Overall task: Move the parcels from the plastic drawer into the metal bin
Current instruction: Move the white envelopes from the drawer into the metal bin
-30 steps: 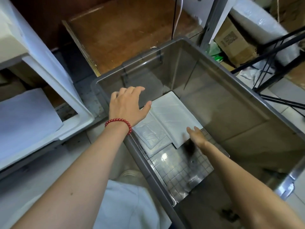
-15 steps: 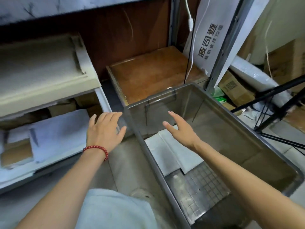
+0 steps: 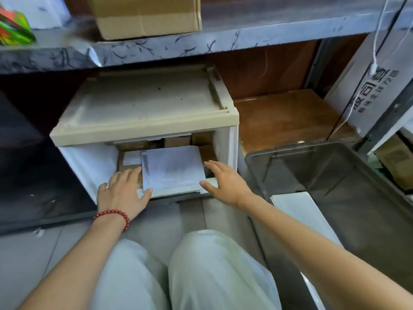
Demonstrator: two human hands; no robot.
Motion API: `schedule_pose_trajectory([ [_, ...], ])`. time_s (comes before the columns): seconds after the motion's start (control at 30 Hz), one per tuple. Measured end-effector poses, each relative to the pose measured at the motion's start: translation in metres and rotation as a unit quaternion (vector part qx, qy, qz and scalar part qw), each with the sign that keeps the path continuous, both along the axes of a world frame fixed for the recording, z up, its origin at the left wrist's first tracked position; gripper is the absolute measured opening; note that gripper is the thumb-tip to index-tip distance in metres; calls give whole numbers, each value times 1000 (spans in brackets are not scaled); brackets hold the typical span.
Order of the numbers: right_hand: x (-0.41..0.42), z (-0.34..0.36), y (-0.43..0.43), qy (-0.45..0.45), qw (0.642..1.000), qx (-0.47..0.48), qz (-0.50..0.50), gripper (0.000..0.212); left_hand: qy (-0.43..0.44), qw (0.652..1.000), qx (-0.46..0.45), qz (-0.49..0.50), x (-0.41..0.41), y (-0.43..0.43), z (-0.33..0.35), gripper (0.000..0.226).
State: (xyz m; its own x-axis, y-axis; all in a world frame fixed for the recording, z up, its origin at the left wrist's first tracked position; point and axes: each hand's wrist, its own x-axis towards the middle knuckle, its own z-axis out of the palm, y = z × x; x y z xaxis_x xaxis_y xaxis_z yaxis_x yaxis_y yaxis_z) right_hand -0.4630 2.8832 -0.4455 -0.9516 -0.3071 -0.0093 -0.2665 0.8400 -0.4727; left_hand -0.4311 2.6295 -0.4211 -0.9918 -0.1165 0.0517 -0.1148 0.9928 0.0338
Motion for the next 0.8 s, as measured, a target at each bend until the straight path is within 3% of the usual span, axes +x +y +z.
schedule_pose_trajectory([
  [0.23, -24, -32, -46, -41, 993, 91, -57, 67, -26, 1000, 3, 17, -23, -12, -20, 61],
  [0.43, -51, -61, -54, -82, 986, 100, -104, 67, -85, 996, -17, 9, -59, -13, -49, 67],
  [0.67, -80, -85, -52, -136, 980, 69, -127, 77, -174, 974, 135, 56, -87, -19, -84, 83],
  [0.8, -90, -88, -57, -161, 978, 51, -126, 69, -136, 961, 225, 91, -96, -20, -91, 83],
])
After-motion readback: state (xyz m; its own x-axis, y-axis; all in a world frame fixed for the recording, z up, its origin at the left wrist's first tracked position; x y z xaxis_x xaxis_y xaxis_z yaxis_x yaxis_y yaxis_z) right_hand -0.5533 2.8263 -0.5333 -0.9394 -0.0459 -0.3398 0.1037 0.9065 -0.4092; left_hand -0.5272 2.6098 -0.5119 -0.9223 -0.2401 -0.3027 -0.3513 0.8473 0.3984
